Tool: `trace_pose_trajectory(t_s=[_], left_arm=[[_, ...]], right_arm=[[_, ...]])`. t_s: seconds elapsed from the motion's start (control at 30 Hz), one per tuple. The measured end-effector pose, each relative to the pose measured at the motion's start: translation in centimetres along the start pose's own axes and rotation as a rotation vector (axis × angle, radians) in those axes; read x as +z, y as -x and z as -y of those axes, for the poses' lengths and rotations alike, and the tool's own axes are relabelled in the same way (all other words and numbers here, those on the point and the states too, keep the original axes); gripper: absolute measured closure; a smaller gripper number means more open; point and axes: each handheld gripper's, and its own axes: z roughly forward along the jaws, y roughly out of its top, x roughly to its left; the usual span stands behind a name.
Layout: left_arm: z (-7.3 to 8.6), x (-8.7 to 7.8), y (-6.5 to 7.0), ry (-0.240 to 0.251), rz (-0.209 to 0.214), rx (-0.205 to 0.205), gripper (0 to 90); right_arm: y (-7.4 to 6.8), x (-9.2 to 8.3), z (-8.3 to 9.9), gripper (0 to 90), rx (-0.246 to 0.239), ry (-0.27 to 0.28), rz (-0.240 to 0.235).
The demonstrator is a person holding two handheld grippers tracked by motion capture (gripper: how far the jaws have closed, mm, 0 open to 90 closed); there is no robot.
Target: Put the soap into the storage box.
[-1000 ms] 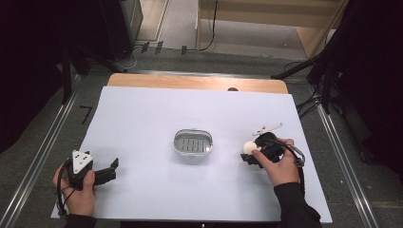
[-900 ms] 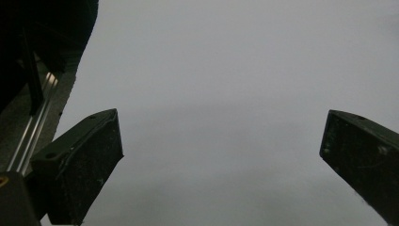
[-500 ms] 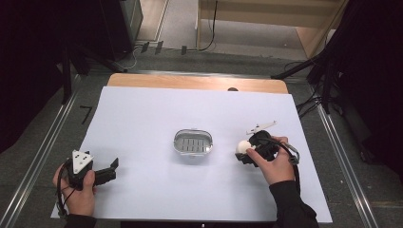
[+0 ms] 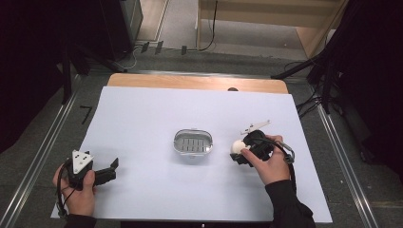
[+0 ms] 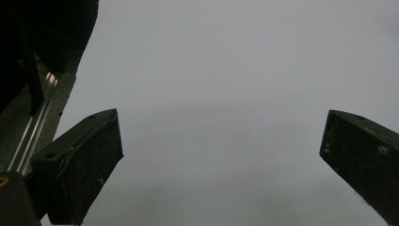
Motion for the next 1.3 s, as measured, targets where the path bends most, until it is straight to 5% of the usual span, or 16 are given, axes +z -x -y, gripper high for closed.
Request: trace_pose_trajectory(t_s=[1.3], left_arm=[[0.0, 0.0, 0.0, -0.001, 0.001, 0.000, 0.2]], right_arm=[[-2.8, 0.5, -3.5, 25.2, -0.058, 0.016, -0.054]])
